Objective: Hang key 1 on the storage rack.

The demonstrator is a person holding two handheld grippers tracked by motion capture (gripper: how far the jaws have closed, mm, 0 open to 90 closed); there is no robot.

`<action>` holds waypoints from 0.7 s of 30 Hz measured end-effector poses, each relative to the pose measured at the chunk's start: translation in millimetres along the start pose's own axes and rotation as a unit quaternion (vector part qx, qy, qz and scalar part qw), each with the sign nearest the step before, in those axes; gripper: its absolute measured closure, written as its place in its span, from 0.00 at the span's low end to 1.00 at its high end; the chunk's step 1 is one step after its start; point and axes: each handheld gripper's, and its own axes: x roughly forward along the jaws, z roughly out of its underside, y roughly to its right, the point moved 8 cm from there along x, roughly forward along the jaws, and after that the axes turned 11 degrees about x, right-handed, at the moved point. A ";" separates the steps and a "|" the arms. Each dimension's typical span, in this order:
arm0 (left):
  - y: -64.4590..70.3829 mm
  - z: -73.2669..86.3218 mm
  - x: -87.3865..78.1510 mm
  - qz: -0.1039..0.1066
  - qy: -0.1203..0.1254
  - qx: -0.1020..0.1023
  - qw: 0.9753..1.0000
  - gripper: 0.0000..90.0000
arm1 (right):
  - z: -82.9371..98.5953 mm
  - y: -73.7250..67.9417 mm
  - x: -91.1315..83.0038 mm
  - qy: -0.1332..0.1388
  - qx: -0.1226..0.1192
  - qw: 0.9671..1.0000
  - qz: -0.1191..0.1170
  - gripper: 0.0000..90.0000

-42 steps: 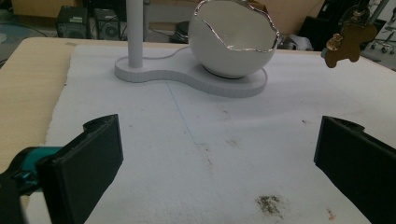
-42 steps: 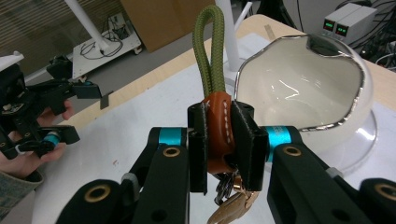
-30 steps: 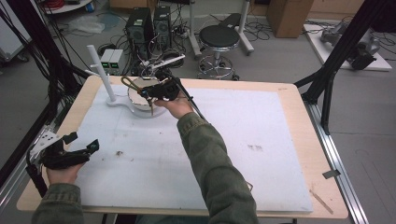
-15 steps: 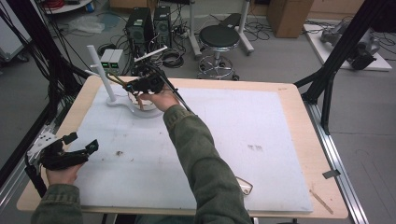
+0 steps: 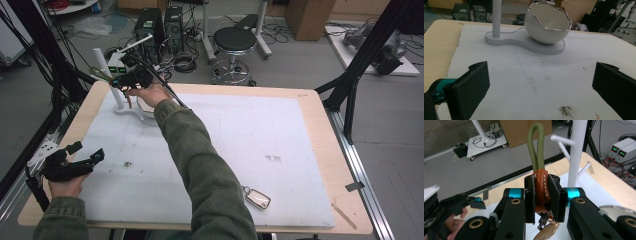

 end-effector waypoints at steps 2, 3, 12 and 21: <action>-0.7 -0.3 -0.4 0.000 0.002 0.000 1.000 0.02 | -6.1 -2.5 3.3 -0.003 -0.003 1.000 0.000 0.85; -1.1 -0.6 -0.6 0.000 0.003 -0.001 1.000 0.02 | -9.1 -3.5 5.2 -0.002 -0.005 1.000 0.002 0.85; -0.9 -0.6 0.3 0.007 0.005 -0.007 1.000 0.02 | -13.9 -2.3 20.4 -0.004 -0.001 1.000 -0.001 0.85; -1.7 -0.9 0.7 0.005 0.007 -0.009 1.000 0.02 | -12.1 10.8 22.3 -0.002 0.013 1.000 0.012 0.85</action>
